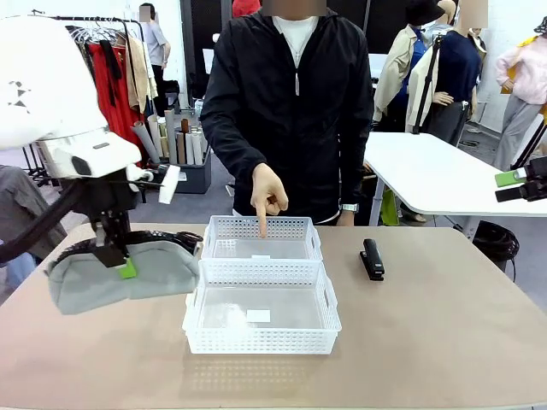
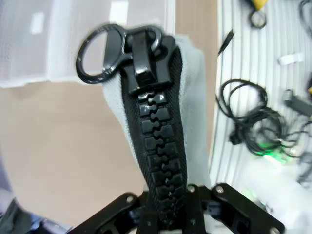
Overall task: Distribute items into two baskets.
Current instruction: Place the picked Pencil pouch into the Organizing basket as instructed by the person.
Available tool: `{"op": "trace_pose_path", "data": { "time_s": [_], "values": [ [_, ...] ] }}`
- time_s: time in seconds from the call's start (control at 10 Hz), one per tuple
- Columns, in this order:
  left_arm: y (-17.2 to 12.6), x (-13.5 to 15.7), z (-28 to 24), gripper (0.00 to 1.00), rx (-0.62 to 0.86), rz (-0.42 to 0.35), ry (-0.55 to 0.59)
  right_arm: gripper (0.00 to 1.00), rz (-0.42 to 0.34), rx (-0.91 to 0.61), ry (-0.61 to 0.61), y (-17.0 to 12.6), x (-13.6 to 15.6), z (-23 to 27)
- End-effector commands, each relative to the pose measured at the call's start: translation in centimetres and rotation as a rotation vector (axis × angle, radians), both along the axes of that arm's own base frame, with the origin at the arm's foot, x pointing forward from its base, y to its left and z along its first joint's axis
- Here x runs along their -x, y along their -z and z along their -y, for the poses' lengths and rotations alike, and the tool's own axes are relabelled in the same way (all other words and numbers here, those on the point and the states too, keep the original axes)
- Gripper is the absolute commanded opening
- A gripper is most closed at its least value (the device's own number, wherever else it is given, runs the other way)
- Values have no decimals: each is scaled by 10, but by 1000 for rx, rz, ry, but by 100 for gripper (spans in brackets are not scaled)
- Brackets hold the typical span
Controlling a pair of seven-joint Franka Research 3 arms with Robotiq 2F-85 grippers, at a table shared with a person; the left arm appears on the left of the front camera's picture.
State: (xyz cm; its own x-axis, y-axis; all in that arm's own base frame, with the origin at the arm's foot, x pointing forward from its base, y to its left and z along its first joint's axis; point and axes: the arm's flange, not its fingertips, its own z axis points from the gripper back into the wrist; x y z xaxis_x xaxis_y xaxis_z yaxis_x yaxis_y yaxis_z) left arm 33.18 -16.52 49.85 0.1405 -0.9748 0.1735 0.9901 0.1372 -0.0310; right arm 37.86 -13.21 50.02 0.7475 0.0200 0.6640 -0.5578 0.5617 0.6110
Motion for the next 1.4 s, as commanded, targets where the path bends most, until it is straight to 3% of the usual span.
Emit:
{"op": "trace_pose_path", "data": {
  "time_s": [0.0, 0.4, 1.3],
  "values": [
    [4, -10, 20, 0, -40, 19, -12, 100, 3, -12, 1, -2, 1, -2],
    [9, -35, 62, 0, -30, 41, 0, 100, 3, -12, 1, -2, 1, -2],
    [30, -51, 161, 0, -42, 79, 57, 100, 3, -12, 1, -2, 1, -2]
  ]
}}
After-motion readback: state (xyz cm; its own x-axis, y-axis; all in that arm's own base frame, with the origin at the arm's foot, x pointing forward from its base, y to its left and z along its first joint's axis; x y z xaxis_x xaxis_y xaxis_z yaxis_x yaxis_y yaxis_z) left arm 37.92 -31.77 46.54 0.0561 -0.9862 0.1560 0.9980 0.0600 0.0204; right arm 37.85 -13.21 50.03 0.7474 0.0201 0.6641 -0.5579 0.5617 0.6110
